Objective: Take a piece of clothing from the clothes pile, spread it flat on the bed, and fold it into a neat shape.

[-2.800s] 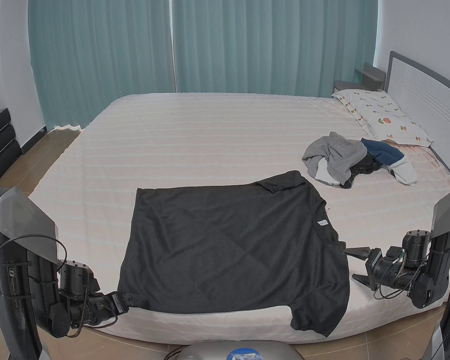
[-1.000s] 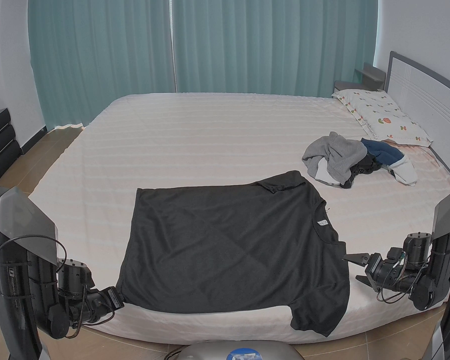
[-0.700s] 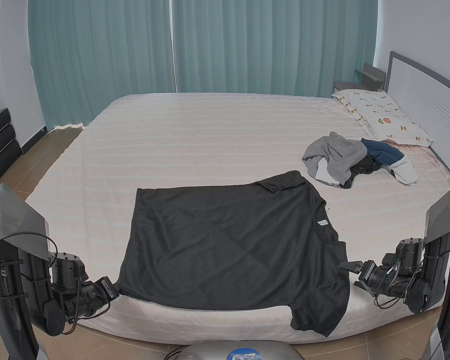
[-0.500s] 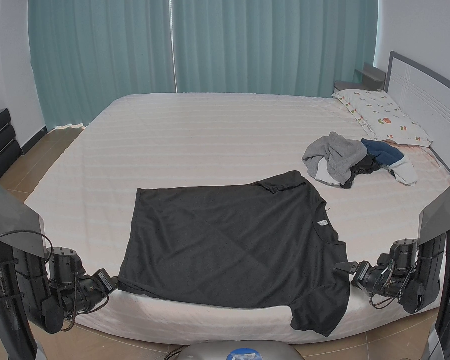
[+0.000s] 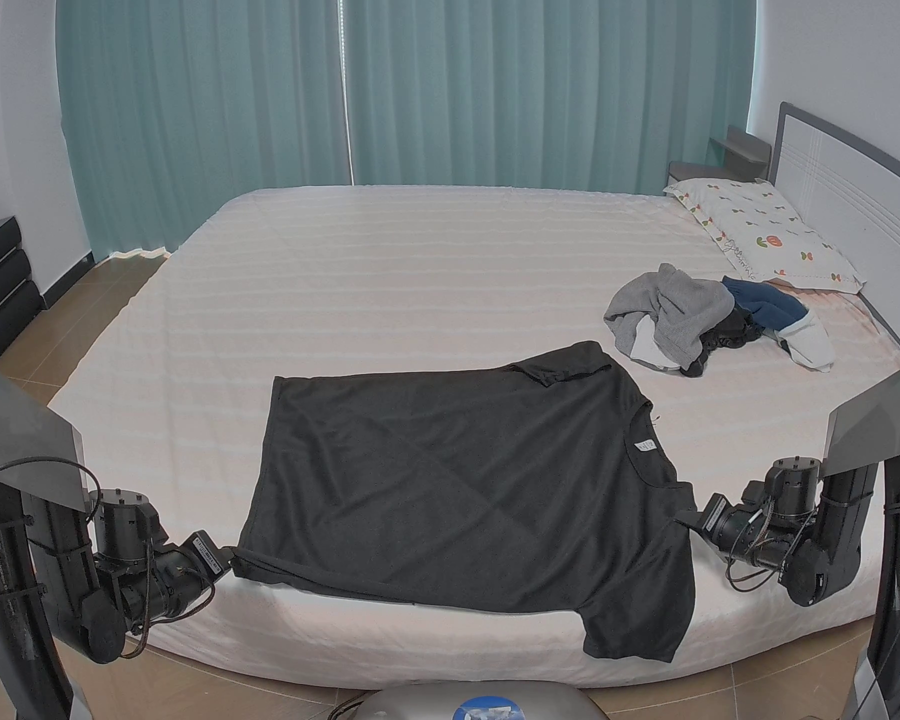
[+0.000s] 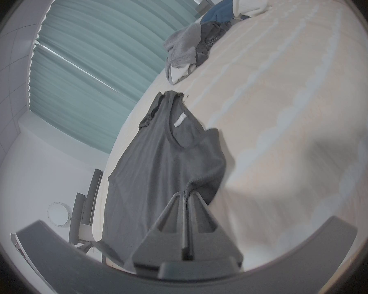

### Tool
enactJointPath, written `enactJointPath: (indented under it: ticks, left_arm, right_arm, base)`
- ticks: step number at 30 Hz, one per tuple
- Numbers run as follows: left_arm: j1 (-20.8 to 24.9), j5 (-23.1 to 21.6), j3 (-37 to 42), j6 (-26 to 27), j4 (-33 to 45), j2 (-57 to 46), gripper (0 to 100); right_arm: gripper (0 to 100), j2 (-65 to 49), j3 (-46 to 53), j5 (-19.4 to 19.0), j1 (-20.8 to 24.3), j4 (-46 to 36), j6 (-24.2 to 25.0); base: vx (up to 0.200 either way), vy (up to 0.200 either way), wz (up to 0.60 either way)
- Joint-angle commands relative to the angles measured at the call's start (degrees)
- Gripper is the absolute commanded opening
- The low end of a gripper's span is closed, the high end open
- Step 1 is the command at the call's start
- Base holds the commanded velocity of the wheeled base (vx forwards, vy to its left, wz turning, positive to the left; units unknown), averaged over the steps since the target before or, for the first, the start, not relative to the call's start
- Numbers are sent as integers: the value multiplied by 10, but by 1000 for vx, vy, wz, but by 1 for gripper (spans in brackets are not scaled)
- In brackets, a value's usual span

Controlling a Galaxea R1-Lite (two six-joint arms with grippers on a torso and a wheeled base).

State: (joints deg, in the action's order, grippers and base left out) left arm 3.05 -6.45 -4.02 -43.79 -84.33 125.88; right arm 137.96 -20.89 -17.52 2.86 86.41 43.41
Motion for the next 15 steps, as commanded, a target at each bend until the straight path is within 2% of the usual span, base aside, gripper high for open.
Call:
enactJointPath:
  ticks: [1,8,9,15]
  left_arm:
    - [-1,-1,-5,-3,0,3,0]
    - [-1,0,-7,-7,0,7,0]
    - [-1,-1,-7,-7,0,8,0]
    - [-1,0,-8,-7,0,15,0]
  right_arm:
    - [0,2,-44,15,0,-12,-1]
    - [0,20,-49,21,7,-2,-1]
    - [100,21,-52,20,6,1,-1]
    - [100,20,-20,20,1,26,-12]
  base:
    - [0,0,0]
    - [0,0,0]
    - [0,0,0]
    - [0,0,0]
